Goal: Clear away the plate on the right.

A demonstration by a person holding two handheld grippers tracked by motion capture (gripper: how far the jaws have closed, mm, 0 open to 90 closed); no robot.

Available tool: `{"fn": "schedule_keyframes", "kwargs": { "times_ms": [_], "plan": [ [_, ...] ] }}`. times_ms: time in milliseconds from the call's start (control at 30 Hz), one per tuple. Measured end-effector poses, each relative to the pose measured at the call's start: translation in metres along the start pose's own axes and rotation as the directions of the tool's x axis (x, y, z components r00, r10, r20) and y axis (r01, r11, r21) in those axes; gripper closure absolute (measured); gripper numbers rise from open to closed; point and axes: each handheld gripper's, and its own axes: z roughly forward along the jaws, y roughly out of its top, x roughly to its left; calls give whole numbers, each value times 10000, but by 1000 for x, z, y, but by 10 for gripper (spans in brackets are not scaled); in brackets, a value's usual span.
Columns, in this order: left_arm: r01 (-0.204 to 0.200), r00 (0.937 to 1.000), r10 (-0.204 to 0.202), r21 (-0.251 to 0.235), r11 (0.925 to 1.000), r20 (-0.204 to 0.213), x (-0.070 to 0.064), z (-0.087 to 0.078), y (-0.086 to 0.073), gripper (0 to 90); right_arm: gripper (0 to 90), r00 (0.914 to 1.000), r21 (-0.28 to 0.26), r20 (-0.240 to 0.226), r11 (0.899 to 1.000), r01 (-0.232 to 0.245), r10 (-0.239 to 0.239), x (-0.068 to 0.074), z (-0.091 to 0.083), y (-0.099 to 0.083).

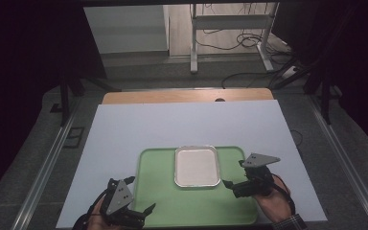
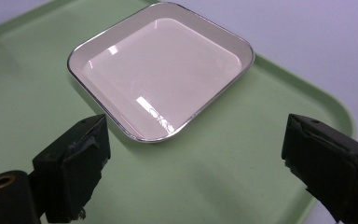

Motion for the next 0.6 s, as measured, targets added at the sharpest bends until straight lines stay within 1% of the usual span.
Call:
{"fn": "schedule_keyframes", "kwargs": {
  "times_ms": [600],
  "plan": [
    [14, 10000, -14, -3, 10000, 22, 0, 0, 0, 0, 10, 9991, 151, 418, 9999, -45, 38, -8, -12, -12]
  ]
}}
